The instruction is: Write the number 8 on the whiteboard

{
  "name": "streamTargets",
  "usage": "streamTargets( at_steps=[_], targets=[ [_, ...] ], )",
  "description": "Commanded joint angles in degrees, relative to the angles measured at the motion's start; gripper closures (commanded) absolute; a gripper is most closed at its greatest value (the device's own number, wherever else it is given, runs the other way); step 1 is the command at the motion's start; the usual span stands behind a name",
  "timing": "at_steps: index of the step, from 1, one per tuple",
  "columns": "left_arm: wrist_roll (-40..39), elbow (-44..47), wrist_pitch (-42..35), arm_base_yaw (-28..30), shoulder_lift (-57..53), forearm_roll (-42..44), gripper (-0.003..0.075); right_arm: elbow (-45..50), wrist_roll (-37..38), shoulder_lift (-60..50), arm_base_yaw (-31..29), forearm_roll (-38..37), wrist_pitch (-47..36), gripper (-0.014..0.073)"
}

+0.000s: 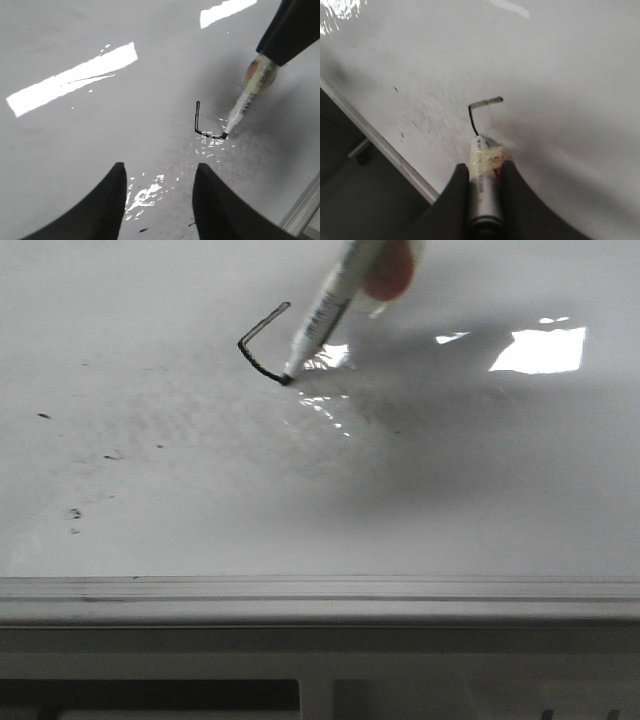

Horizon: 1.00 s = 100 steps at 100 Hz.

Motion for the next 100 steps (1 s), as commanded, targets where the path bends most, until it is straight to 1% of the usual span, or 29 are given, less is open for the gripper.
streamTargets(
  at_steps=[1, 7, 19, 25, 33, 40, 48, 55, 63, 76, 91, 100],
  targets=[
    [-0.5, -1.7, -4.2, 0.2, 0.1, -0.9, 0.0426, -0.9, 0.3, -1.9, -0.6, -6.2, 3.1, 0.0637],
    [-0.5, -1.7, -4.2, 0.2, 0.1, -0.9, 0.0426, -0.5, 0.3, -1.8, -0.2, -5.1, 3.7, 0.0637],
    [-0.5, -1.7, -4.2, 0.2, 0.1, -0.9, 0.0426, 0.3, 0.3, 0.4, 2.6, -3.7, 0.6, 0.0637],
    [-0.5, -1.7, -4.2, 0.2, 0.1, -0.9, 0.0426, 0.2, 0.5, 1.7, 4.4, -3.7, -2.1, 0.0637],
    [-0.5, -1.7, -4.2, 0.2, 0.1, -0.9, 0.0426, -0.1, 2.0, 2.1, 4.8, -3.7, -5.9, 0.0637],
    [-0.5, -1.7, -4.2, 0.2, 0.1, -0.9, 0.0426, -0.1, 4.7, 1.5, 4.4, -6.5, -7.9, 0.0637],
    [-0.5, -1.7, -4.2, 0.2, 0.1, -0.9, 0.0426, -0.1, 8.9, 0.1, 3.2, -11.7, -7.5, 0.0637],
    [-0.5, -1.7, -4.2, 0.2, 0.1, -0.9, 0.0426, -0.1, 11.3, -1.6, 2.0, -14.4, -7.3, 0.0637],
    [-0.5, -1.7, -4.2, 0.2, 0.1, -0.9, 0.0426, -0.1, 11.4, -3.2, 1.3, -14.4, -8.8, 0.0637],
    [-0.5, -1.7, -4.2, 0.2, 0.1, -0.9, 0.0426, -0.1, 11.4, -2.4, 1.7, -14.3, -12.5, 0.0637],
    [-0.5, -1.7, -4.2, 0.2, 0.1, -0.9, 0.0426, -0.1, 11.4, -1.6, 3.6, -14.0, -12.0, 0.0637],
    [-0.5, -1.7, -4.2, 0.2, 0.4, 0.0, 0.0426, -0.1, 11.4, -3.3, 5.4, -13.7, -11.7, 0.0637]
  ],
)
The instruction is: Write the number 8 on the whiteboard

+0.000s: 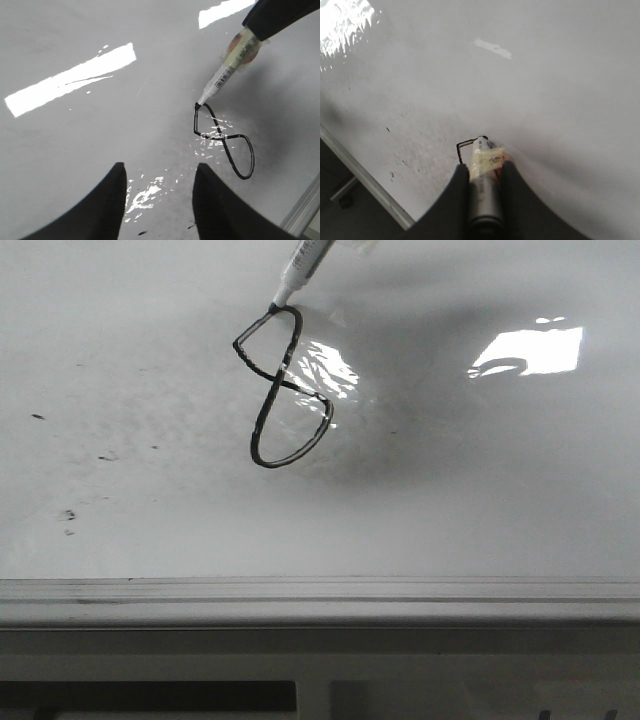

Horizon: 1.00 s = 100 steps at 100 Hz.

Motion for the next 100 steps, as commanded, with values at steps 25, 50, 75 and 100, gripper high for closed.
streamTargets(
  at_steps=[25, 50, 75, 100],
  targets=[
    [-1.0, -1.7, -8.8, -4.2, 6.0, 0.1, 0.0426, -1.3, 0.0, -2.6, 7.6, 0.9, 1.7, 0.0637],
    [-1.0, -1.7, -15.9, -10.4, 17.6, 0.1, 0.0426, -1.3, 0.0, 1.9, 10.6, 3.1, 5.4, 0.0637],
    [-0.9, -1.7, -23.6, -10.6, 26.6, 1.4, 0.0426, -1.4, 0.1, 4.1, 12.1, 6.0, 4.6, 0.0637],
    [-0.9, -1.7, -25.4, -10.6, 29.2, 2.3, 0.0426, -1.4, 0.1, 4.1, 12.1, 7.3, 4.3, 0.0637]
  ],
)
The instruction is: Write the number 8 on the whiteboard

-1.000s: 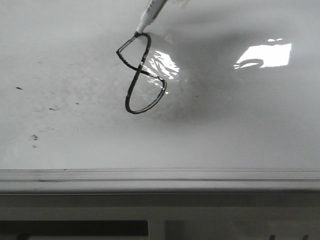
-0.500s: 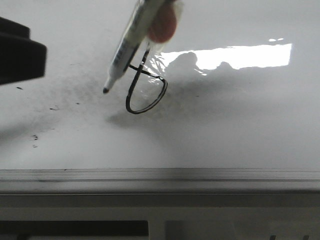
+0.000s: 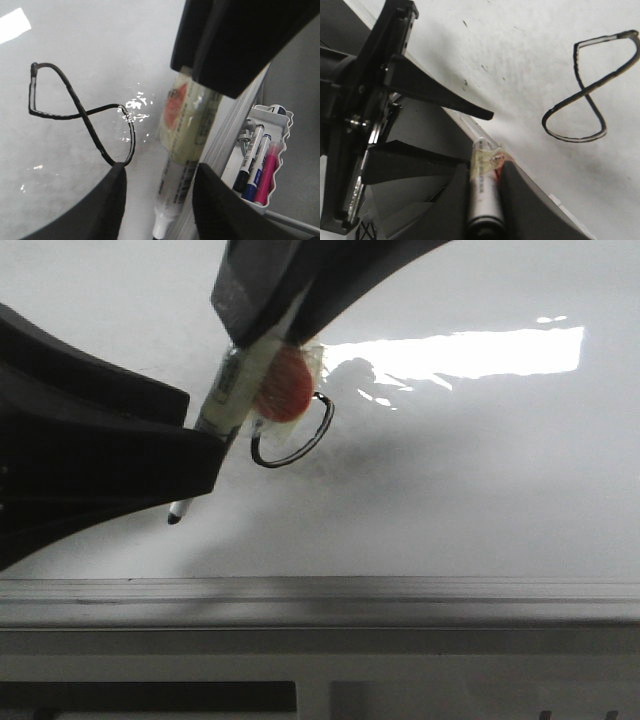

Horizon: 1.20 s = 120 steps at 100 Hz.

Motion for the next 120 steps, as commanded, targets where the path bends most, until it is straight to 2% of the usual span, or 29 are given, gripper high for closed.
streamTargets(
  at_steps=[1, 18, 45, 57, 64, 75, 81, 86, 92, 107, 120],
  targets=[
    [-0.6, -1.7, -4.9, -0.5, -0.1, -0.7, 0.0426, -1.5, 0.1, -1.0, 0.0, 0.2, -3.7, 0.0637],
    [-0.6, -1.7, -5.2, -0.5, 0.0, -0.7, 0.0442, -1.5, 0.1, -1.0, 0.0, 0.2, -3.7, 0.0637],
    [-0.6, -1.7, -5.2, -0.5, 0.0, -0.7, 0.0741, -1.5, 0.1, -1.0, 0.0, 0.7, -3.6, 0.0637],
    [-0.6, -1.7, -5.2, -0.5, 0.0, -0.7, 0.0741, -1.5, 0.1, -1.0, 0.0, 0.7, -3.7, 0.0632],
    [-0.6, -1.7, -5.2, -0.5, 0.0, -0.7, 0.0741, -1.5, 0.1, -1.0, 0.0, 0.7, -4.0, 0.0582],
    [-1.0, -1.7, -5.2, -0.5, 0.0, -1.0, 0.0741, -1.5, 0.1, -1.0, 0.0, 0.7, -5.1, 0.0377],
    [-4.6, -1.7, -4.8, -0.5, -0.1, -2.8, 0.0741, -1.5, 0.1, -1.0, 0.0, 0.7, -5.6, 0.0265],
    [-8.8, -1.7, -4.1, -0.5, -0.3, -6.6, 0.0741, -1.5, 0.1, -1.0, 0.0, 0.7, -5.6, 0.0216],
    [-12.9, -1.8, -2.0, -0.5, -0.9, -11.3, 0.0741, -1.5, 0.1, -1.1, 0.0, 0.7, -4.9, 0.0208],
    [-13.1, -1.8, 6.2, 0.1, -3.6, -25.9, 0.0741, -1.5, 0.1, -1.1, 0.0, 0.7, -3.4, 0.0209],
    [-13.1, -1.8, 9.1, 1.5, -5.2, -30.4, 0.0741, -1.5, 0.1, -1.1, 0.0, 0.7, -3.2, 0.0209]
  ],
)
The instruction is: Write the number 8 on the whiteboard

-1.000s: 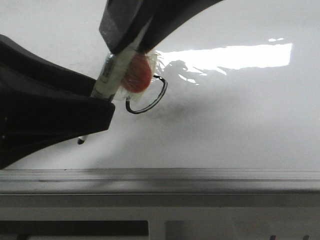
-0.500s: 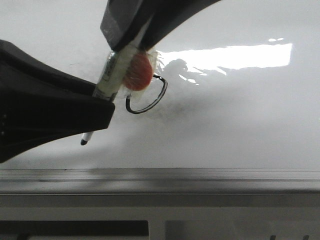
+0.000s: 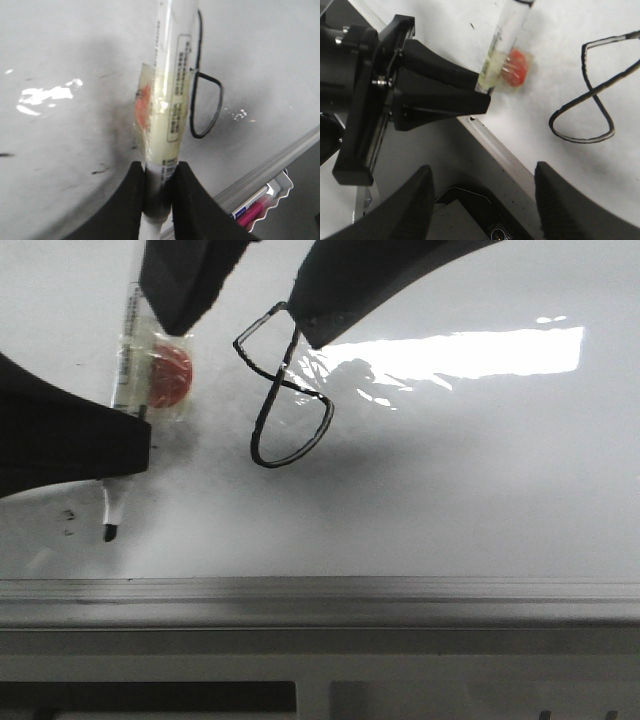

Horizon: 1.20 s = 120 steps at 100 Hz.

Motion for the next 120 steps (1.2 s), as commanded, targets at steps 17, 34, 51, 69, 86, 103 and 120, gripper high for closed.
streamTargets(
  at_steps=[17, 34, 51, 69, 86, 103, 120],
  targets=[
    [-0.7, -1.8, -0.1, 1.3, -1.8, -9.8, 0.0741, -1.5, 0.1, -1.1, 0.0, -0.2, -2.8, 0.0209],
    [-0.7, -1.8, -0.2, 1.3, -1.8, -9.8, 0.0741, -1.5, 0.1, -1.1, 0.0, -0.2, -2.8, 0.0209],
    [-0.7, -1.8, -0.2, 1.3, -1.8, -9.8, 0.0719, -1.5, 0.1, -1.1, 0.0, -0.2, -2.8, 0.0209],
    [-0.7, -1.8, -0.6, 1.3, -1.8, -9.8, 0.0444, -1.5, 0.1, -1.1, 0.0, -0.1, -2.8, 0.0209],
    [-0.7, -1.8, -1.7, 1.3, -1.8, -9.8, 0.0322, -1.5, 0.1, -1.1, 0.0, -0.1, -2.8, 0.0209],
    [-0.7, -1.8, -3.5, 1.2, -3.4, -9.7, 0.0323, -1.5, 0.1, -2.3, 0.0, -2.5, -2.8, 0.037],
    [-0.2, -1.8, -3.2, 1.2, -9.7, -5.5, 0.0399, -0.2, 0.1, -7.0, 0.0, -7.7, -3.4, 0.0655]
  ],
)
